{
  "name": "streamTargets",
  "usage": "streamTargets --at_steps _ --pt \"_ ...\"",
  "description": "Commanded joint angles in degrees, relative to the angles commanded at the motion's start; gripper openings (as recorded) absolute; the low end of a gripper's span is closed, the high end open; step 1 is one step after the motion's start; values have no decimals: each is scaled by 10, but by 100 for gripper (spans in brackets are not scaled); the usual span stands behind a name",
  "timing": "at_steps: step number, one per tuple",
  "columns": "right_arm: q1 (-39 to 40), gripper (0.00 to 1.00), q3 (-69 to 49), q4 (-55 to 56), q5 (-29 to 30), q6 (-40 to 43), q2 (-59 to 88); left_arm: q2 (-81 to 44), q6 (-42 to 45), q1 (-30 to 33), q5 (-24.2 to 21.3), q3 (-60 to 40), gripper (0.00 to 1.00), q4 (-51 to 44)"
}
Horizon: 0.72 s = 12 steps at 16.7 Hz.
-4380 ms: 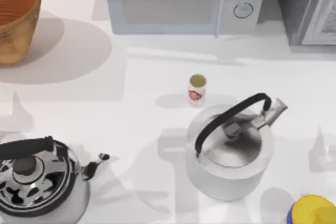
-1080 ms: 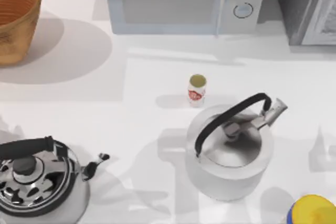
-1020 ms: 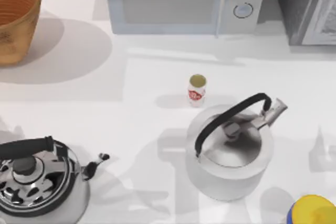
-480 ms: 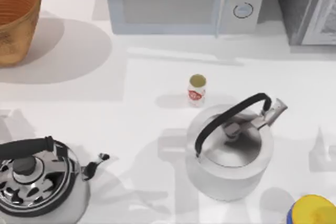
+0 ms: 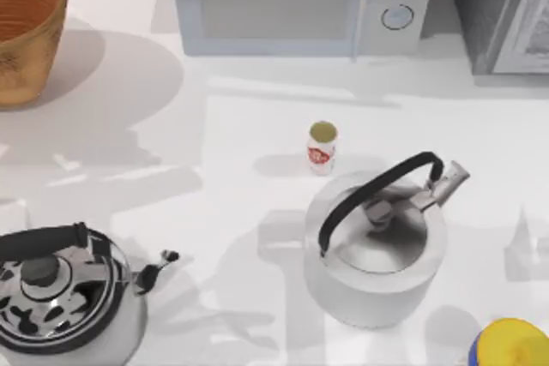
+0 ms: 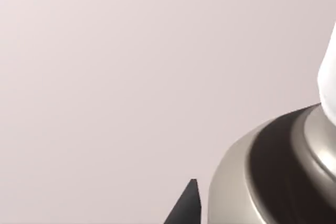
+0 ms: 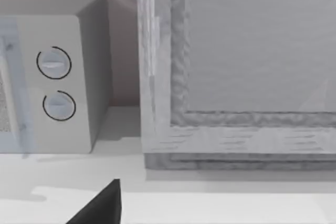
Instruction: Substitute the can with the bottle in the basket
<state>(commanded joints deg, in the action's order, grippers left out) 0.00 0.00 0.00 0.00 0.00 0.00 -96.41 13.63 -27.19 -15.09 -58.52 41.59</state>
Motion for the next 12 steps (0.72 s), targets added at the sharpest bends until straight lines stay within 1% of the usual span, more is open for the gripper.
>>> streamTargets --at_steps 3,6,9,12 --pt "0 100 0 0 0 0 0 13 -30 37 8 -94 0 -165" --pt "0 100 0 0 0 0 0 16 -62 76 -4 -148 0 -283" --pt "0 100 0 0 0 0 0 19 -85 107 -20 -179 0 -348" --pt "0 100 0 0 0 0 0 20 -89 114 -25 -182 0 -360"
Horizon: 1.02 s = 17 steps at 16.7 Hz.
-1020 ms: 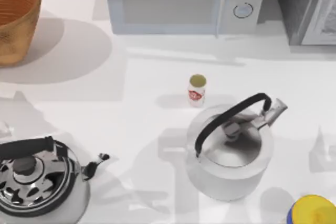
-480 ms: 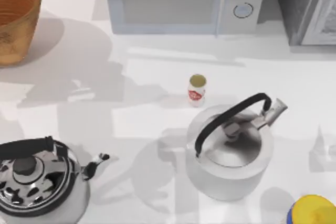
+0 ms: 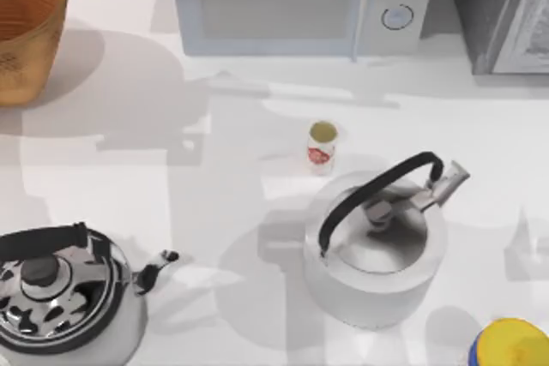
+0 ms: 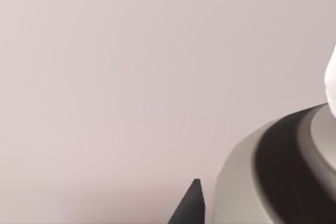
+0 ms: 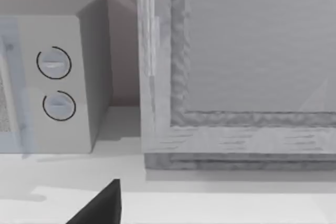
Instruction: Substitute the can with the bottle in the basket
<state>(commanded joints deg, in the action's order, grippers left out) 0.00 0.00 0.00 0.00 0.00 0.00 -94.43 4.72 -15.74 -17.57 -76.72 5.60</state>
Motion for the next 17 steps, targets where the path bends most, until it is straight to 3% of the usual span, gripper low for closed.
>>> streamTargets --at_steps 17 --pt "0 100 0 0 0 0 0 -110 -4 19 17 -26 0 86"
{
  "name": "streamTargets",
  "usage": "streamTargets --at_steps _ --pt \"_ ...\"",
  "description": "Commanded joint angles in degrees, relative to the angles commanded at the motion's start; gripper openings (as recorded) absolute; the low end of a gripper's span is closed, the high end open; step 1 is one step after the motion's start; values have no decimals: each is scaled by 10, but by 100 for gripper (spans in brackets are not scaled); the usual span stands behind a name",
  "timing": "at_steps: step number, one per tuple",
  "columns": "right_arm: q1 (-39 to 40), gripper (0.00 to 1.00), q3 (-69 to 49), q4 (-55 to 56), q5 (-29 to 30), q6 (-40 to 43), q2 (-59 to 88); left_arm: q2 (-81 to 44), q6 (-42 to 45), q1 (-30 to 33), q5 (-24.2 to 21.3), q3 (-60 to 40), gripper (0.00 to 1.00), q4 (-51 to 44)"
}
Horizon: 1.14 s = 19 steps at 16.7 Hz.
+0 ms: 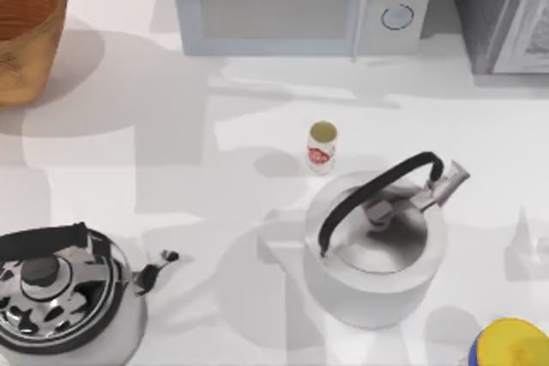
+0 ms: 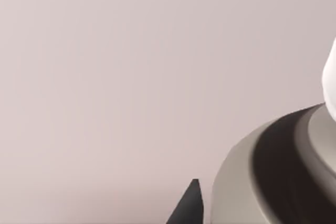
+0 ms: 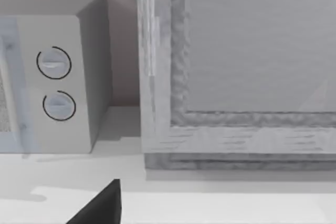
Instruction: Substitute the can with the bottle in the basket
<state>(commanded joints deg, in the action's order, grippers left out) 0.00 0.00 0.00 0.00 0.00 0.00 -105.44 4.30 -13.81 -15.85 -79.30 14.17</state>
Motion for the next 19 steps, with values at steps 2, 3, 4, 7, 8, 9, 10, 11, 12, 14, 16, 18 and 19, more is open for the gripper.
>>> streamTargets --at_steps 2,3,4,7,8,9,10,11,12,14,16,18,19 --pt "0 100 0 0 0 0 0 0 0 0 0 0 15 0" --pt "0 100 0 0 0 0 0 0 0 0 0 0 23 0" --pt "0 100 0 0 0 0 0 0 0 0 0 0 30 0" --pt "0 100 0 0 0 0 0 0 0 0 0 0 53 0" --pt "0 100 0 0 0 0 0 0 0 0 0 0 60 0" --pt "0 100 0 0 0 0 0 0 0 0 0 0 68 0" --pt "0 100 0 0 0 0 0 0 0 0 0 0 75 0" --pt "0 100 0 0 0 0 0 0 0 0 0 0 83 0" --pt "0 100 0 0 0 0 0 0 0 0 0 0 90 0" --pt "0 100 0 0 0 0 0 0 0 0 0 0 100 0" --pt "0 100 0 0 0 0 0 0 0 0 0 0 100 0" --pt "0 100 0 0 0 0 0 0 0 0 0 0 100 0" --pt "0 100 0 0 0 0 0 0 0 0 0 0 100 0"
